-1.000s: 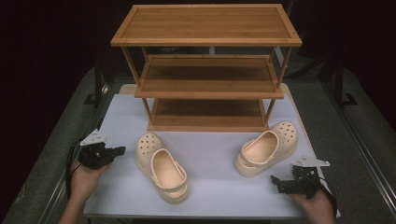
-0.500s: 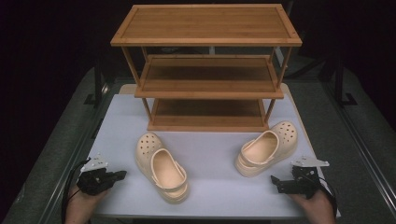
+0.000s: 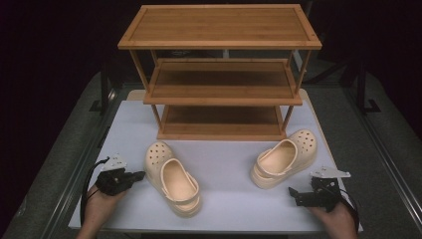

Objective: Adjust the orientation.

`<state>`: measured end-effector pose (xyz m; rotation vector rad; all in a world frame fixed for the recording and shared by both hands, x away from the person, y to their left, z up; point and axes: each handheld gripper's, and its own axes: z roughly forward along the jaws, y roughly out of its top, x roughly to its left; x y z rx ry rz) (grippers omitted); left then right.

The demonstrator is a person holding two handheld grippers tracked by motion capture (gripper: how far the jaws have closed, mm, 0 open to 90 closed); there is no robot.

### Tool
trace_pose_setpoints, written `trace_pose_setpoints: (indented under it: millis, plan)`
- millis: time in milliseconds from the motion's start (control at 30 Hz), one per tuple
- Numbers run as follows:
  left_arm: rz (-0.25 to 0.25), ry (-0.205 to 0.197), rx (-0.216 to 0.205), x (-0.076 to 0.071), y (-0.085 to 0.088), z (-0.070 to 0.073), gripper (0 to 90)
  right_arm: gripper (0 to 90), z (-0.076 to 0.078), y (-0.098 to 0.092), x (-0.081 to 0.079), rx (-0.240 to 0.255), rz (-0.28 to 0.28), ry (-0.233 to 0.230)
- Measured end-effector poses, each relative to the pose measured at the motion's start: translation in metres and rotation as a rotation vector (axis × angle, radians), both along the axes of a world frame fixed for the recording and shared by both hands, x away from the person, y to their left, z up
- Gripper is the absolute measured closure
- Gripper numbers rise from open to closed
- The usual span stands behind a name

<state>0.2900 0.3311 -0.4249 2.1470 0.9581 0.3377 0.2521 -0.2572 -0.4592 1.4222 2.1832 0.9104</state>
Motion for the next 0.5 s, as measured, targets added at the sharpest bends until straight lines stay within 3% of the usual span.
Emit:
trace_pose_setpoints:
  millis: [267, 500]
  plan:
    - [-0.011, 0.002, 0.003, 0.003, -0.001, -0.001, 90.0, 1.7, 0.000, 0.000, 0.000, -0.002, 0.001, 0.000]
    - [-0.035, 0.000, 0.032, 0.017, -0.013, 0.000, 90.0, 1.7, 0.000, 0.000, 0.000, -0.004, 0.001, 0.001]
